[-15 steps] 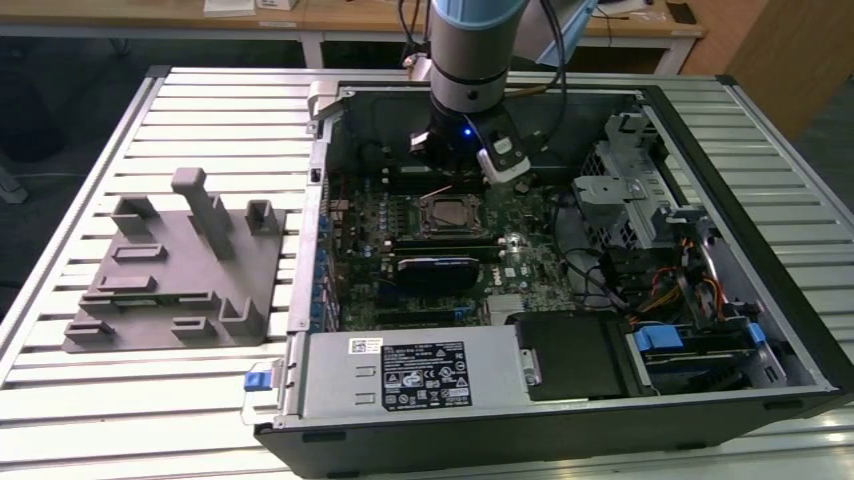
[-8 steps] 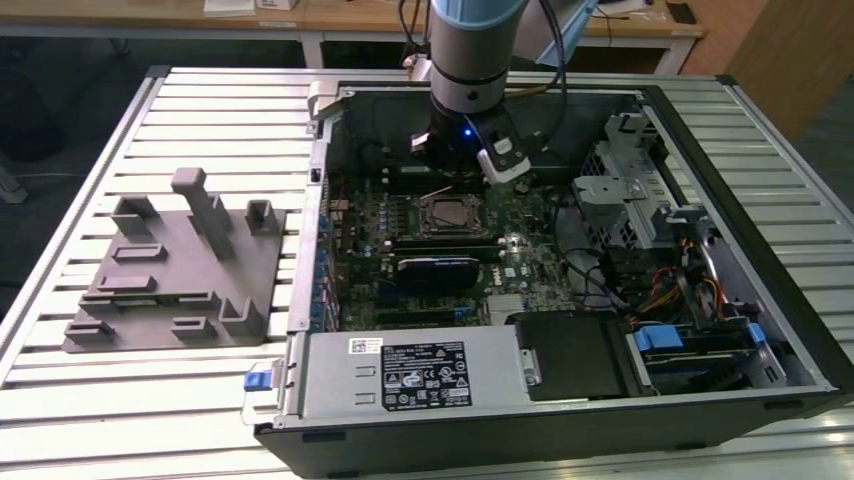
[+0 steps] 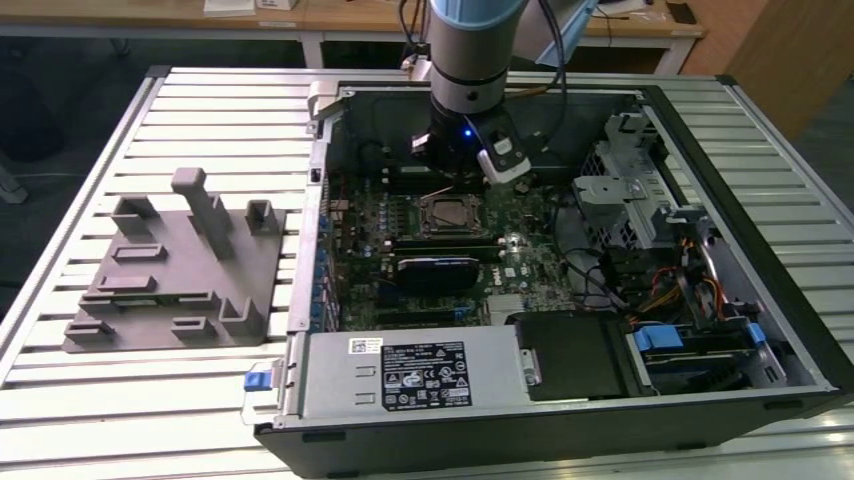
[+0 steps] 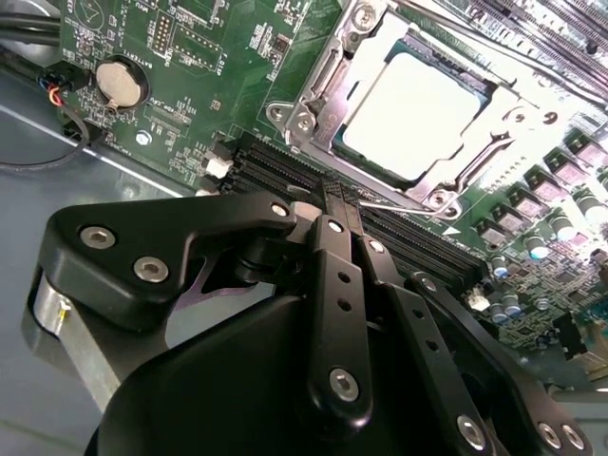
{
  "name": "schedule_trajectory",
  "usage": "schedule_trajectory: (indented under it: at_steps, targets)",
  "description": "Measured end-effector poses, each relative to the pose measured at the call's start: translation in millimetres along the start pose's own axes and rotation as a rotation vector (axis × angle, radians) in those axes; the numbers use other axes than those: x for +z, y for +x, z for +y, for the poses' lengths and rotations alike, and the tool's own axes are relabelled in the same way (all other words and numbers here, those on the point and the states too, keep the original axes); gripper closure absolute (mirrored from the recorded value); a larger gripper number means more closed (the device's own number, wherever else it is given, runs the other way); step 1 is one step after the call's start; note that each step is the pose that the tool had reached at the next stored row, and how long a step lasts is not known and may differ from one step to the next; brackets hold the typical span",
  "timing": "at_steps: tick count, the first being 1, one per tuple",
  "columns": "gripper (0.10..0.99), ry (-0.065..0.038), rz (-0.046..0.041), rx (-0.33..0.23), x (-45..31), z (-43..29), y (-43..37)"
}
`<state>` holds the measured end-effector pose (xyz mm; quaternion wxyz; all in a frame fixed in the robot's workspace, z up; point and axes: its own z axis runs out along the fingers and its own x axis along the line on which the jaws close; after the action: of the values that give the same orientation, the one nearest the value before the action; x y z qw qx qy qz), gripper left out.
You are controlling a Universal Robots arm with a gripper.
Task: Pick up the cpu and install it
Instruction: 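Install the first cpu locking lever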
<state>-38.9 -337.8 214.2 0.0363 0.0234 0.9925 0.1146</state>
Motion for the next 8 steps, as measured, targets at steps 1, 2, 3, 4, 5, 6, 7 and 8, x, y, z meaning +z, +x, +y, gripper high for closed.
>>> schedule_trajectory:
  at_steps: [1, 2, 3, 4, 5, 6, 7, 8]
  targets:
    - [0.980, 0.001, -0.0005, 0.000, 0.2, 0.0, 0.0]
    - [0.980, 0.002, -0.0012, 0.001, 0.2, 0.0, -0.1]
    - [0.980, 0.004, -0.0021, 0.001, 0.3, 0.1, -0.1]
    - [0.980, 0.006, -0.0033, 0.001, 0.4, 0.1, -0.1]
    - [0.980, 0.007, -0.0048, 0.002, 0.6, 0.2, -0.1]
    - [0.980, 0.009, -0.0068, 0.002, 0.7, 0.3, -0.1]
    - [0.980, 0.010, -0.0089, 0.003, 1.0, 0.4, 0.0]
    - [0.980, 0.010, -0.0110, 0.003, 1.2, 0.7, 0.0]
